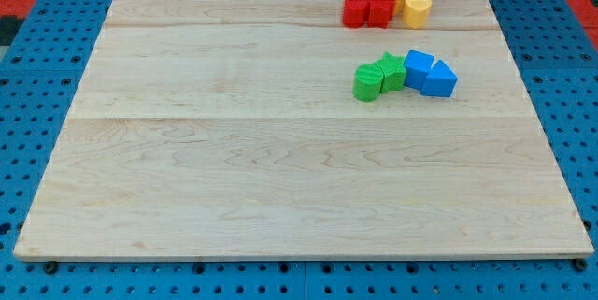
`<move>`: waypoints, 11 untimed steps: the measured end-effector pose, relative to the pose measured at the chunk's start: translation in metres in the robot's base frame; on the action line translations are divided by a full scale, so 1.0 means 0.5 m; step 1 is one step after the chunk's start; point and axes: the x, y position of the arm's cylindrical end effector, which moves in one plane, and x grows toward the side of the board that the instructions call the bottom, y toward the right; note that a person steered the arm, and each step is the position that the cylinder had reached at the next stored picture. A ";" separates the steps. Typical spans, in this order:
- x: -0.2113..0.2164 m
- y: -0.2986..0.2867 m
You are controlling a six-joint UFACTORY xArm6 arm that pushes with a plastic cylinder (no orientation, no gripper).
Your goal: Move the yellow heart into the yellow hexagon
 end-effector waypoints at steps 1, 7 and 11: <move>0.090 -0.125; 0.094 0.268; 0.082 -0.102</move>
